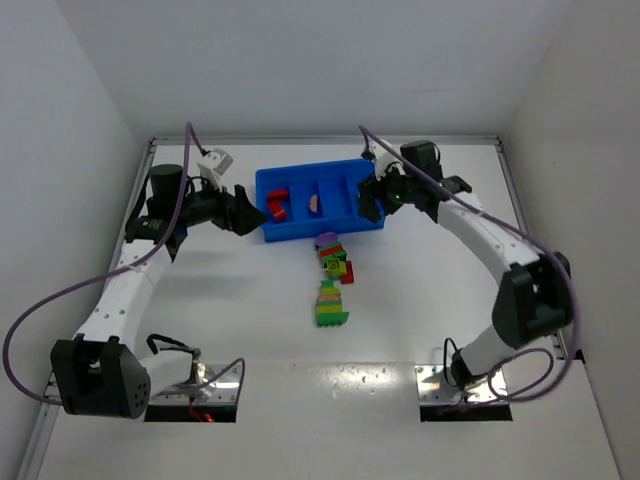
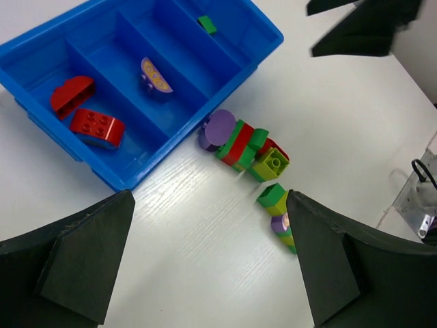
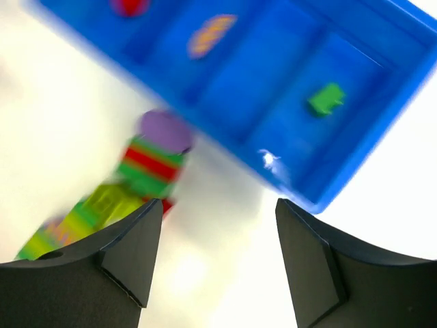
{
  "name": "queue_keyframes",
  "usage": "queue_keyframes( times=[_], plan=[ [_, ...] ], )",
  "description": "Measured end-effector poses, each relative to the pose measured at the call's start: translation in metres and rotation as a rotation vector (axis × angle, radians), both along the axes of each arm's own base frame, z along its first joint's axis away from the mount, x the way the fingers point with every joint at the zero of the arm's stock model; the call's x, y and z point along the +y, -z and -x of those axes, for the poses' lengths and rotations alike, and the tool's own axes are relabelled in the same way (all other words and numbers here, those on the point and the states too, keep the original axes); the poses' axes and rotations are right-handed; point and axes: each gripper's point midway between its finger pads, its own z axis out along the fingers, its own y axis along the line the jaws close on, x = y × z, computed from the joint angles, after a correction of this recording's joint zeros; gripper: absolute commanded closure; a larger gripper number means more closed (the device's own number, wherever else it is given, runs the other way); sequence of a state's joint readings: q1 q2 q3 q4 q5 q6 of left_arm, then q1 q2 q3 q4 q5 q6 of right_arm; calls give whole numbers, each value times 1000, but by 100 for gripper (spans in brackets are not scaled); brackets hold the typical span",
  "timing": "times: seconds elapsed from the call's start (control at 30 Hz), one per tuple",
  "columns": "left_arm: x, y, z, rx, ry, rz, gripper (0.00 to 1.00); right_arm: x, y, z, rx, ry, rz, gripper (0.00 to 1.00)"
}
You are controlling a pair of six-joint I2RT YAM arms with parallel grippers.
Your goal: Sort the legos into containers by color
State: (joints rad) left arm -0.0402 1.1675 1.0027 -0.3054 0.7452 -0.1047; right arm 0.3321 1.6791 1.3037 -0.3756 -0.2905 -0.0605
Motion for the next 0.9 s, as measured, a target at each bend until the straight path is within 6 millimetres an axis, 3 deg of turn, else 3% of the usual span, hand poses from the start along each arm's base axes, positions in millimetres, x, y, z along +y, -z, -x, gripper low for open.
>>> queue_keyframes(
  times=[0.07,0.17,0.4,0.67,0.9],
  plan=[
    [-1,2,4,-3,12,-3,0,7,-21,28,-54,-113,-23,33],
    [-1,-1,6,-22,21,-5,0,20,-26,65,-87,-262,-33,33],
    [-1,-5,7,-32,22,-4,0,43,28,130,7,-526,37,41],
    [0,-4,6,-34,14,-10,0,70,72,141,53,-667,131,42],
    [1,-4,5,-37,7,-16,0,84,94,141,59,-710,196,42]
  ],
)
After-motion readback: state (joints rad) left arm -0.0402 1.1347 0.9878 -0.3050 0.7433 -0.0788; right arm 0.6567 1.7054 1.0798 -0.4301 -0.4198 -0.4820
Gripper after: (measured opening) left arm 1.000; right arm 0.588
